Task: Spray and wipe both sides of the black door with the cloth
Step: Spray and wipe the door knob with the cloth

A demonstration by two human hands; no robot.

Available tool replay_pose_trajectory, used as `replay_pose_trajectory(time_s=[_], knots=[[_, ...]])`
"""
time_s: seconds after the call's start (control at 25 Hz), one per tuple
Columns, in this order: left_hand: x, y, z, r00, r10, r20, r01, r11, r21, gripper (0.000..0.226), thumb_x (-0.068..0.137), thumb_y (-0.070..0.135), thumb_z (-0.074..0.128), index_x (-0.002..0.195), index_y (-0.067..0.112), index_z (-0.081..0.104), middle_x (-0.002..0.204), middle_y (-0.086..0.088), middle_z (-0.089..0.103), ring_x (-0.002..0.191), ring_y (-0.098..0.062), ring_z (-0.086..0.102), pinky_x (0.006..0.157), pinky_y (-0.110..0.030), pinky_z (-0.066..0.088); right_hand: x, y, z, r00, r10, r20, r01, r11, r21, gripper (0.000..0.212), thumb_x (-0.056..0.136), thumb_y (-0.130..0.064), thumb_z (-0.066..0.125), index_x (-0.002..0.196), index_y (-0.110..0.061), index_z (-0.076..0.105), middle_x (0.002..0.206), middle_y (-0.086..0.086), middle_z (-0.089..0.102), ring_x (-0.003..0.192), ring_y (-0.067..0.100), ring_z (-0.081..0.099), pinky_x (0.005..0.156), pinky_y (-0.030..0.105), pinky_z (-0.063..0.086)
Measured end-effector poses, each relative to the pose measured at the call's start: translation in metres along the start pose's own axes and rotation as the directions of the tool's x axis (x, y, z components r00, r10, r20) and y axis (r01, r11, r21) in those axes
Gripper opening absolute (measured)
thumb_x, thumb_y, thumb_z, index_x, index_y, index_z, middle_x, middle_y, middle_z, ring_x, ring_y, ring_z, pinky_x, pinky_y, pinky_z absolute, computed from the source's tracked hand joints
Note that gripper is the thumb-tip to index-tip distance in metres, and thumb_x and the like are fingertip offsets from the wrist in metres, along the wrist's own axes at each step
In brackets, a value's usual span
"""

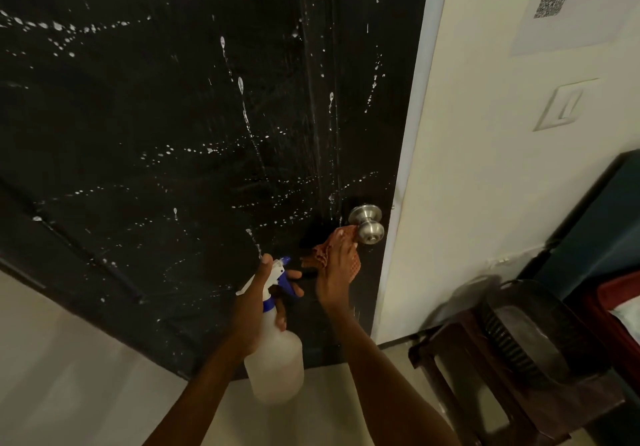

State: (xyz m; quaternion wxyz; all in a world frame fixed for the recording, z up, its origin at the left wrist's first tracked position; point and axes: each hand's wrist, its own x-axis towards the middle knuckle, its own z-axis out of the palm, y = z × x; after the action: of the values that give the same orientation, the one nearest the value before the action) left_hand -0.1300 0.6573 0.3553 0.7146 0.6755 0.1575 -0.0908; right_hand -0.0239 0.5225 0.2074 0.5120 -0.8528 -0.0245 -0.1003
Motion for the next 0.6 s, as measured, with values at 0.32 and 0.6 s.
replay_pose_trajectory(time_s=[0.32,0.6], knots=[[0.021,0.020,-0.031,0.997,0.014,0.082,-0.020,0.997,0.069,0.103,0.061,0.094,0.052,0.113,0.007,0.068,0.095,-0.015,0.073,0.058,-0.029,0.060,0.052,-0.033,0.051,0.001,0.013,0.013,0.948,0.255,-0.190,-0.173,0.915,0.365,0.052,0.112,-0.018,0.035,0.162,-0.027,0.019,0.160,-0.005,0.035,0.148,0.000,0.030,0.127,0.035,0.021],[0.034,0.022,-0.051,0.965,-0.031,0.261,0.018,0.998,0.053,0.081,0.080,0.079,0.045,0.107,0.006,0.069,0.087,-0.020,0.067,0.052,-0.021,0.056,0.046,-0.029,0.046,0.017,-0.034,0.033,0.936,0.346,-0.058,-0.275,0.827,0.491,0.106,0.088,-0.068,0.055,0.162,-0.032,-0.012,0.171,-0.008,-0.011,0.157,0.014,-0.003,0.127,0.046,0.004]])
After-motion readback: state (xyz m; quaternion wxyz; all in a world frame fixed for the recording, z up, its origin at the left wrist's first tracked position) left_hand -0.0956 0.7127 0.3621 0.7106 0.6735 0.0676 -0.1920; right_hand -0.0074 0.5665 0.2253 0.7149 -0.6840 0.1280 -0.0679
